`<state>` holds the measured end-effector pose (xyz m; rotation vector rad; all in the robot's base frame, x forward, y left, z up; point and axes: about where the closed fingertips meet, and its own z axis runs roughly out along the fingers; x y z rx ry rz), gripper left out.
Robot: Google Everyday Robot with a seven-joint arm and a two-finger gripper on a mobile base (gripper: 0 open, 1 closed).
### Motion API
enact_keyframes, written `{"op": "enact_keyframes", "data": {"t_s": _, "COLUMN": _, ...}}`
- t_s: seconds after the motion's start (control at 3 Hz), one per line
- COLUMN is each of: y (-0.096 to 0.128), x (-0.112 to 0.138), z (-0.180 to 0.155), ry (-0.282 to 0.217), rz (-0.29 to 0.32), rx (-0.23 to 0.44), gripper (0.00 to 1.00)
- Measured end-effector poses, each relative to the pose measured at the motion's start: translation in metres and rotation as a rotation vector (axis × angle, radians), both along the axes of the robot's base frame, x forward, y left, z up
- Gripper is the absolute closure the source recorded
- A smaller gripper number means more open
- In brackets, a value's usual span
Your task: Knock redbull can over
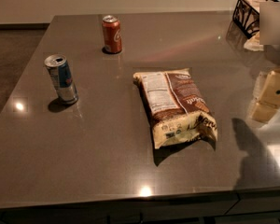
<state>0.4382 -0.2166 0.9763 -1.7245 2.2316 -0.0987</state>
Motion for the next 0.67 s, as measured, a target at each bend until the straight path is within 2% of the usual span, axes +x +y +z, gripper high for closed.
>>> {"op": "enact_keyframes", "data": {"t_s": 0.33, "y": 0.000, "x": 0.000, "z": 0.000, "ry": 0.000, "rz": 0.000, "rx": 0.000, "gripper": 0.00}}
{"op": "enact_keyframes", "data": {"t_s": 0.67, "y": 0.013, "x": 0.013, "z": -0.003, "ry": 0.008, "rz": -0.011, "rx": 0.026, "gripper": 0.00}}
